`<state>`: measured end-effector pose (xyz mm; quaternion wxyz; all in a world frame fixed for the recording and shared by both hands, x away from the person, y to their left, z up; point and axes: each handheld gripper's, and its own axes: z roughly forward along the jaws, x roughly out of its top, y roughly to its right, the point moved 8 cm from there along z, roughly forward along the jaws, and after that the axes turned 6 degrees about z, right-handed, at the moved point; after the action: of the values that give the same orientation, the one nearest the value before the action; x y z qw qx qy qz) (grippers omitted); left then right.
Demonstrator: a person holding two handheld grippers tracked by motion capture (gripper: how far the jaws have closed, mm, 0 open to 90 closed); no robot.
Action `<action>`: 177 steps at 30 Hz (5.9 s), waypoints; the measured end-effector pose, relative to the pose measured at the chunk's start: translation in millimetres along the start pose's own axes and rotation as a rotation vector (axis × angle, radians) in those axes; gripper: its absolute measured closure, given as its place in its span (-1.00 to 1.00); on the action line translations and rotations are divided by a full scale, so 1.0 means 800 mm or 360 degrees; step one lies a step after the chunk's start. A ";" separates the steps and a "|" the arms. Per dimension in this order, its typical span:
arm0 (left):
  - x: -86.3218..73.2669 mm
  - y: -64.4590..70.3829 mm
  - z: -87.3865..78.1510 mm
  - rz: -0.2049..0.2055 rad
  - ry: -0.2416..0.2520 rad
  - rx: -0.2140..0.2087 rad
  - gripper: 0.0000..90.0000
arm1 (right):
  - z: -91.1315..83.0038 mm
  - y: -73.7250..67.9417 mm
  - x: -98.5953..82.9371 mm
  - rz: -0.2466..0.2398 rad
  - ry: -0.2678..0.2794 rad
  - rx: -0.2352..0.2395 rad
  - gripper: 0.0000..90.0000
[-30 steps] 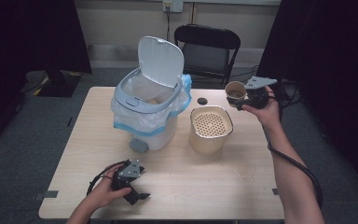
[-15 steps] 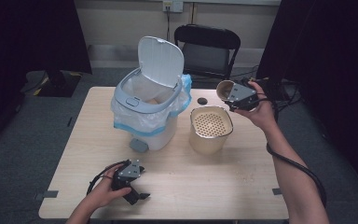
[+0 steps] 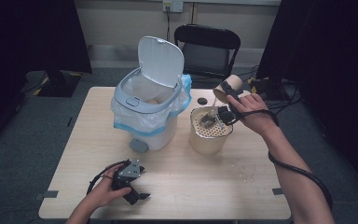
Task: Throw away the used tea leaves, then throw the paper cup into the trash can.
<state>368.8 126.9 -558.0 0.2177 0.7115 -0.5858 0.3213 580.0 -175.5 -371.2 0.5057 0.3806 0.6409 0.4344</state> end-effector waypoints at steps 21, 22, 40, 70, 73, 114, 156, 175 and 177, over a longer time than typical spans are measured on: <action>0.000 0.000 0.000 -0.0001 0.0000 0.0002 -1.00 | -0.001 -0.011 -0.026 0.1610 0.0236 0.0874 -0.38; 0.000 0.000 0.000 -0.0001 -0.0001 0.0002 -1.00 | -0.001 -0.010 -0.027 0.1676 0.0247 0.0899 -0.38; 0.000 0.000 0.000 0.0000 0.0002 0.0001 -1.00 | -0.005 -0.006 -0.027 0.2164 0.0342 0.1109 -0.39; 0.000 0.000 0.000 0.0001 -0.0008 0.0000 -1.00 | -0.027 0.016 -0.016 0.2390 0.0389 0.1301 -0.40; 0.000 0.000 0.000 -0.0001 -0.0004 -0.0002 -1.00 | -0.028 0.019 -0.013 0.2395 0.0398 0.1313 -0.40; -0.001 0.000 -0.001 0.0003 -0.0020 -0.0012 -1.00 | -0.043 0.089 0.015 0.2387 0.0505 0.1465 -0.40; -0.001 0.000 -0.002 0.0001 -0.0031 -0.0012 -1.00 | -0.044 0.156 0.047 0.2352 0.0607 0.1511 -0.40; -0.001 0.000 -0.002 0.0002 -0.0029 -0.0012 -1.00 | -0.039 0.188 0.090 0.2304 0.0695 0.1546 -0.40; -0.001 0.000 -0.002 0.0002 -0.0029 -0.0012 -1.00 | -0.039 0.191 0.094 0.2299 0.0709 0.1544 -0.40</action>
<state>368.1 128.3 -557.7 0.2150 0.7131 -0.5895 0.3128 542.1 -60.4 -247.7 -0.2431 0.7697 0.4415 0.3918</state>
